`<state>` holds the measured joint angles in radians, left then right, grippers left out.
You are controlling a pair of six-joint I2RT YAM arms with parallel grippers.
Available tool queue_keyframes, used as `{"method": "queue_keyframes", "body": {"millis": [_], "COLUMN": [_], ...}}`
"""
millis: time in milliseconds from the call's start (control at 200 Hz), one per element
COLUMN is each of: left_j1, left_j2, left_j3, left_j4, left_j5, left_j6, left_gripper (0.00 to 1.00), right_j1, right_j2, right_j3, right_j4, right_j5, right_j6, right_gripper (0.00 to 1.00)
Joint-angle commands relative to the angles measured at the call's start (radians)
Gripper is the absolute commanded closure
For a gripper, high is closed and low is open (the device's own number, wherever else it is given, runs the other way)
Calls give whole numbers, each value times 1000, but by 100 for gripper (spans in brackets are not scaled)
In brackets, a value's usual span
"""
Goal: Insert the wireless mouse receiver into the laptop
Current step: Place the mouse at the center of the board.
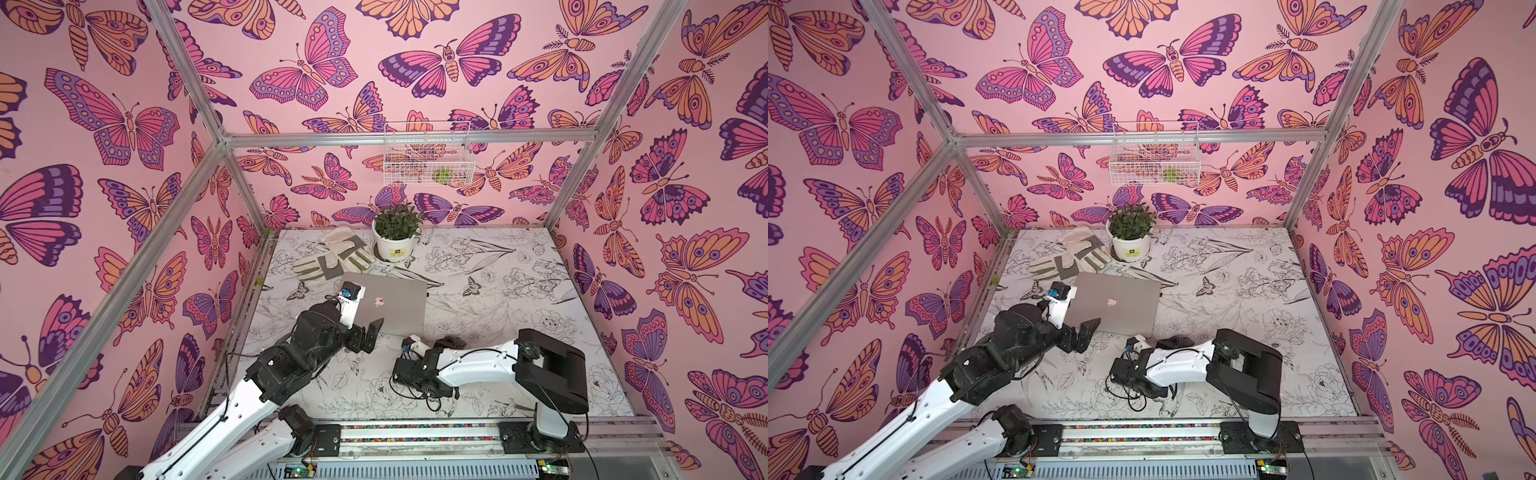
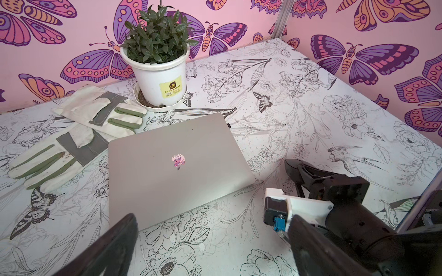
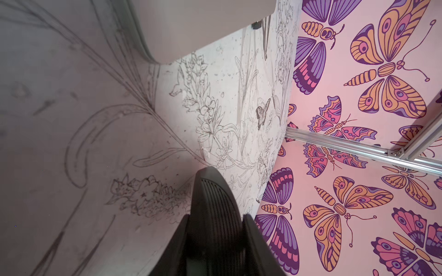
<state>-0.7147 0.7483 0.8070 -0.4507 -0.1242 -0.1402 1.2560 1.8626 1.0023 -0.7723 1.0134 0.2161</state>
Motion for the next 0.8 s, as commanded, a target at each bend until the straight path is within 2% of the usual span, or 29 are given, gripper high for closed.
{"method": "queue_keyframes", "body": {"millis": [0, 305, 446, 626, 796], "left_j1": [9, 21, 26, 31, 39], "left_j2": [4, 2, 5, 14, 10], "left_j3": [9, 30, 45, 70, 90], "left_j4": [-24, -31, -41, -63, -95], "left_j5": [-8, -14, -10, 2, 2], "left_j6": [-10, 14, 26, 46, 48], "left_gripper": [1, 1, 1, 1, 1], "right_j1": [15, 44, 56, 62, 62], "right_j2": [28, 92, 109, 96, 9], "right_j3": [28, 53, 69, 88, 64], "right_j4": [-23, -68, -94, -102, -59], "right_j5": [44, 9, -55, -234, -516], "right_j6": [52, 67, 69, 33, -24], "right_gripper": [61, 44, 36, 29, 25]}}
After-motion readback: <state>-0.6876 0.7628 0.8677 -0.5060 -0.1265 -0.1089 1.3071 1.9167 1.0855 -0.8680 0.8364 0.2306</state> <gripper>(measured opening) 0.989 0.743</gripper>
